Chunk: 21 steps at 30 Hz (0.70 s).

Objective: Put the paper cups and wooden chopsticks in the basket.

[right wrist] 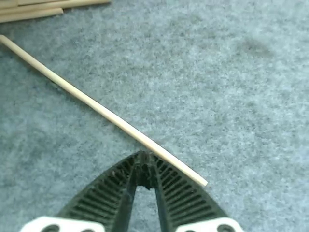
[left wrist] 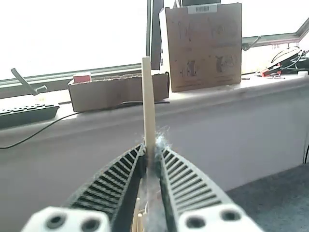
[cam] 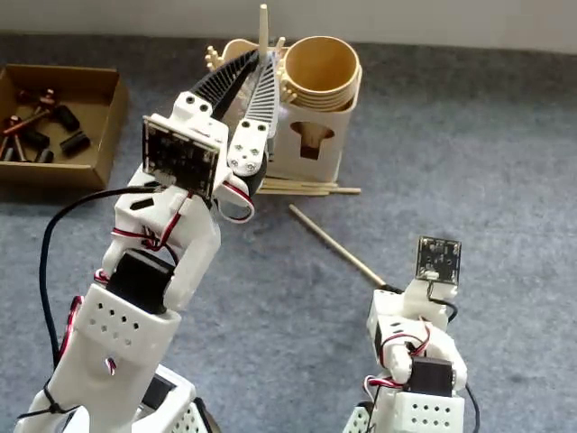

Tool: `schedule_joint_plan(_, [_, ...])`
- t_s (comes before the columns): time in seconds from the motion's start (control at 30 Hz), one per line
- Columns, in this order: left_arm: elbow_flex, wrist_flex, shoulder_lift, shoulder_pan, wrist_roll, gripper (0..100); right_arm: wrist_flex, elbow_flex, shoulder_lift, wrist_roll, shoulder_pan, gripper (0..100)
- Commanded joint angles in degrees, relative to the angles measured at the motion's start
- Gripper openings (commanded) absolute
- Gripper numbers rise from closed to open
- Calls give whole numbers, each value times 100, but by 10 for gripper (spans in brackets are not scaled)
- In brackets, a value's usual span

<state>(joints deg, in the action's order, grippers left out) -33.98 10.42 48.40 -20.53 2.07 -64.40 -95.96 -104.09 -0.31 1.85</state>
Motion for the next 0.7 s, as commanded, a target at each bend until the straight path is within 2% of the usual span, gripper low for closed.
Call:
schedule_joint_plan(0.0, [48, -343, 57, 92, 0, 5, 92, -585, 4, 35, 22, 5])
schedule_joint_plan(0.13, [57, -624, -13, 330, -9, 5, 92, -585, 4, 44, 22, 5])
schedule_joint_plan(0.33, [418, -1301, -1007, 400, -9, 5, 92, -585, 4, 44, 22, 5])
schedule_joint_plan(0.67, [1640, -1336, -2484, 716, -35, 5, 92, -585, 4, 53, 22, 5])
